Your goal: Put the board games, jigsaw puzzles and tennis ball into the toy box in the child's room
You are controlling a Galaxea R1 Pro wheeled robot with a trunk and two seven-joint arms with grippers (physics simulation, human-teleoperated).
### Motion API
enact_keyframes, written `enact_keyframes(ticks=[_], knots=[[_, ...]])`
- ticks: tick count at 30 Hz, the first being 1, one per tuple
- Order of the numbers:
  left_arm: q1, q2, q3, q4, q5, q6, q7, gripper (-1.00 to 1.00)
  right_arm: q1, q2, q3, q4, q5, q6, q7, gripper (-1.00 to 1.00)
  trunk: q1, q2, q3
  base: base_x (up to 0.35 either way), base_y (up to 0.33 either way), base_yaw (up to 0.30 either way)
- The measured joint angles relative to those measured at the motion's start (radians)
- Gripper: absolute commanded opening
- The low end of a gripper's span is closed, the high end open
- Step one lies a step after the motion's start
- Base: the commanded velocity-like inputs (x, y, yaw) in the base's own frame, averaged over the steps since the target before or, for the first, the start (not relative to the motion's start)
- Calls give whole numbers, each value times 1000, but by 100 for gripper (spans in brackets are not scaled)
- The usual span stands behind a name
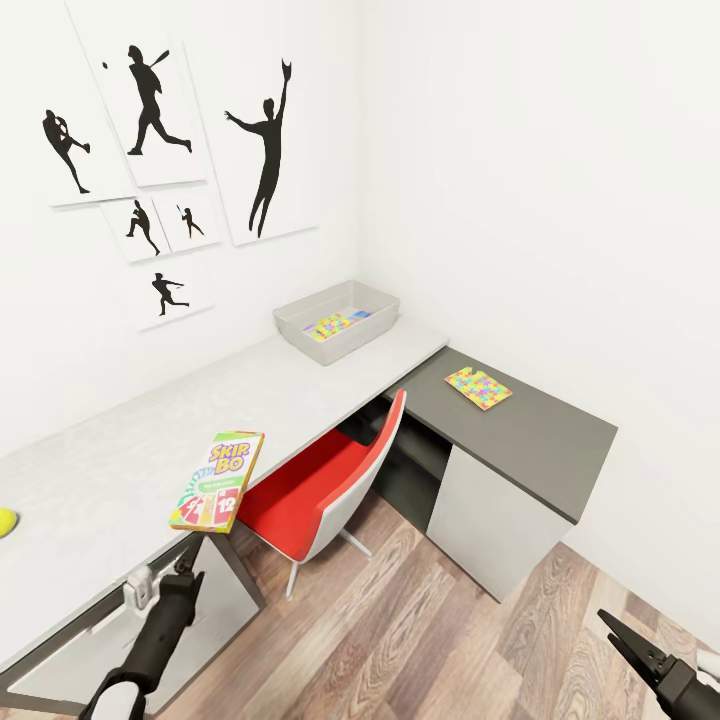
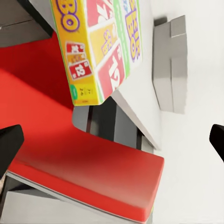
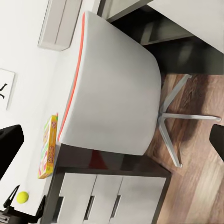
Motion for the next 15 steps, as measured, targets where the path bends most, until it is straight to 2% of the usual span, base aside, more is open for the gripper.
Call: enact_keyframes(ticks=[4,15], knots=[[0,17,0,0,0,2,-2,100,0,0,1,0,1,-1,0,100,0,0,0,0,0,0],[0,21,0,0,0,2,-2,100,0,-1,1,-1,1,0,-20,100,0,0,0,0,0,0]])
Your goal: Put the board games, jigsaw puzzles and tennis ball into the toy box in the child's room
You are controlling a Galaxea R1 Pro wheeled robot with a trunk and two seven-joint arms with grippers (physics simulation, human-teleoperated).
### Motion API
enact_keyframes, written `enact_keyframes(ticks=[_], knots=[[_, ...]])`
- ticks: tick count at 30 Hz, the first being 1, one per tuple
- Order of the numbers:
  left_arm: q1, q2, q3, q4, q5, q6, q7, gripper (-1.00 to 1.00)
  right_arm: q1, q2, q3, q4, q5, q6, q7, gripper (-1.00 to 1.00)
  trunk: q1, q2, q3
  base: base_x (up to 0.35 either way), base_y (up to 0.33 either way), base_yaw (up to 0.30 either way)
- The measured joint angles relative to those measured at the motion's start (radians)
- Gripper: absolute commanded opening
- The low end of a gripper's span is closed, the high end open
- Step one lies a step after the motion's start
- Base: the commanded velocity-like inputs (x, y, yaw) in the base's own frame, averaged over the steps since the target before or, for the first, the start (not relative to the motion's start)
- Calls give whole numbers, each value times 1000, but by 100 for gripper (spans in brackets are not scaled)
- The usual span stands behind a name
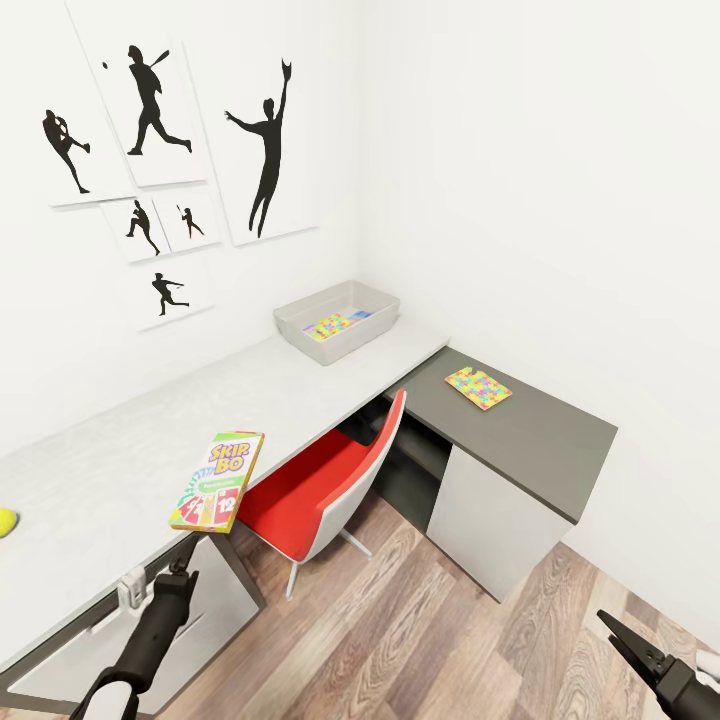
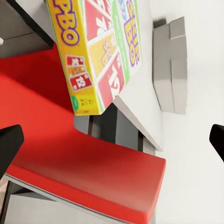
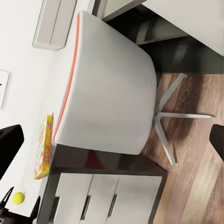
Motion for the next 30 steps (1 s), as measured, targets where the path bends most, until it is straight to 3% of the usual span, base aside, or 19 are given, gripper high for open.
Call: enact_keyframes(ticks=[10,30], knots=[[0,0,2,2,0,-9,-8,100,0,1,0,-1,-3,1,-35,100,0,0,0,0,0,0],[0,0,0,6,0,-5,3,100,0,0,0,0,-1,7,-41,100,0,0,-1,0,0,0]])
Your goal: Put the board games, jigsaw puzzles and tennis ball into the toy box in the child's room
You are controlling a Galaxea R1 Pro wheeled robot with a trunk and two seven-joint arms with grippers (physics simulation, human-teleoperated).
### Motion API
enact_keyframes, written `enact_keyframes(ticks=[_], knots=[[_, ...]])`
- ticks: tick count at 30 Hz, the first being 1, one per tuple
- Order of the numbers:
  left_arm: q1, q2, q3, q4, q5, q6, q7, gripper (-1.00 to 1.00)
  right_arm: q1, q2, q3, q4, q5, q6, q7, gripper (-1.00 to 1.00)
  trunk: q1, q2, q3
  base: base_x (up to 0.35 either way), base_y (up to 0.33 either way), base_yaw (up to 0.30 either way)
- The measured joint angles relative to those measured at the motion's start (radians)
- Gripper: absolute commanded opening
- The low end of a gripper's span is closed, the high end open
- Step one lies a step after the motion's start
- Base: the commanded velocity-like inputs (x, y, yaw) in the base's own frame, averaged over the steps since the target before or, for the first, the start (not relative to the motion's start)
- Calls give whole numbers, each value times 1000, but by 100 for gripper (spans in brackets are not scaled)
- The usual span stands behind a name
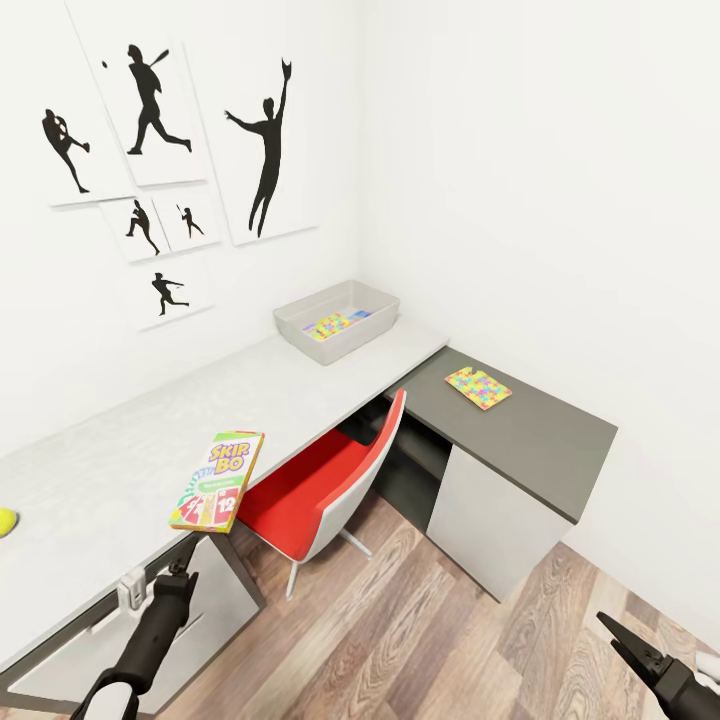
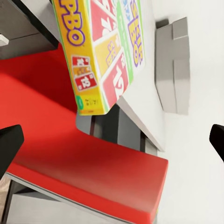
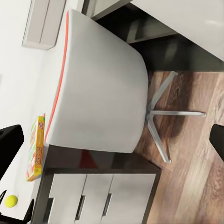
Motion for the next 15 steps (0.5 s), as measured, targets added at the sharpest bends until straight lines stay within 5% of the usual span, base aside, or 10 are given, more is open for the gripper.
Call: enact_keyframes(ticks=[15], knots=[[0,-2,1,0,-1,-2,0,100,0,0,0,1,-1,1,0,100,0,0,-12,0,0,0]])
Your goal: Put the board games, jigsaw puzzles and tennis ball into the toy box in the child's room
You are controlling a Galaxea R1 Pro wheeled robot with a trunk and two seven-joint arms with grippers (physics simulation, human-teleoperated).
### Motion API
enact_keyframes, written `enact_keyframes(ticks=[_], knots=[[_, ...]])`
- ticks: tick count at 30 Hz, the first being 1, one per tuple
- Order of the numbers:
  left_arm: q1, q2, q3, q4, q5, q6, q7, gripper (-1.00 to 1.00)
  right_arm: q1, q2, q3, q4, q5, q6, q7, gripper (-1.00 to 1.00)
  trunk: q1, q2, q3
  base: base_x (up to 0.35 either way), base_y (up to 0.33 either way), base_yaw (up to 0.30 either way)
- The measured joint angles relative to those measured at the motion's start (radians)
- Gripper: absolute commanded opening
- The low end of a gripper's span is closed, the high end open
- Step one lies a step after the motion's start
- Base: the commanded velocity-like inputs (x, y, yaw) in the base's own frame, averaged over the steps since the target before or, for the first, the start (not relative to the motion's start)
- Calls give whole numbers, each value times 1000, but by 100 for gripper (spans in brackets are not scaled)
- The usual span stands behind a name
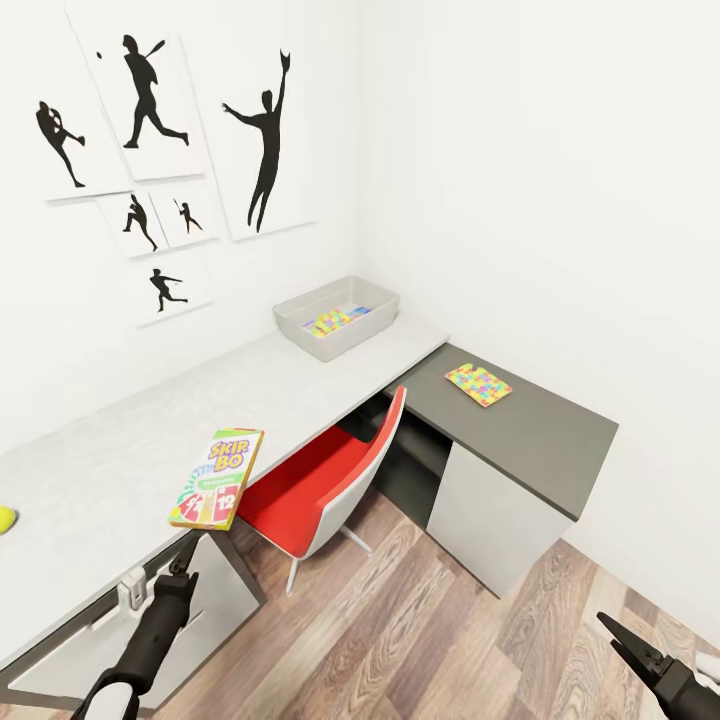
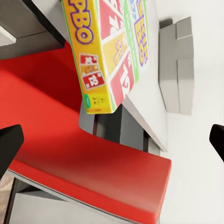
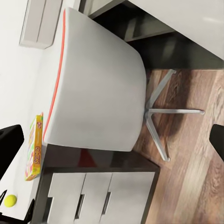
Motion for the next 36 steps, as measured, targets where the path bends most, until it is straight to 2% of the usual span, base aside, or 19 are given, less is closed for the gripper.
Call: enact_keyframes(ticks=[25,36], knots=[[0,-4,-1,0,-1,-5,8,100,0,0,0,0,1,0,0,100,0,0,-1,0,0,0],[0,-6,0,11,-2,-28,-14,100,0,0,0,11,2,-3,0,100,0,0,-1,0,0,0]])
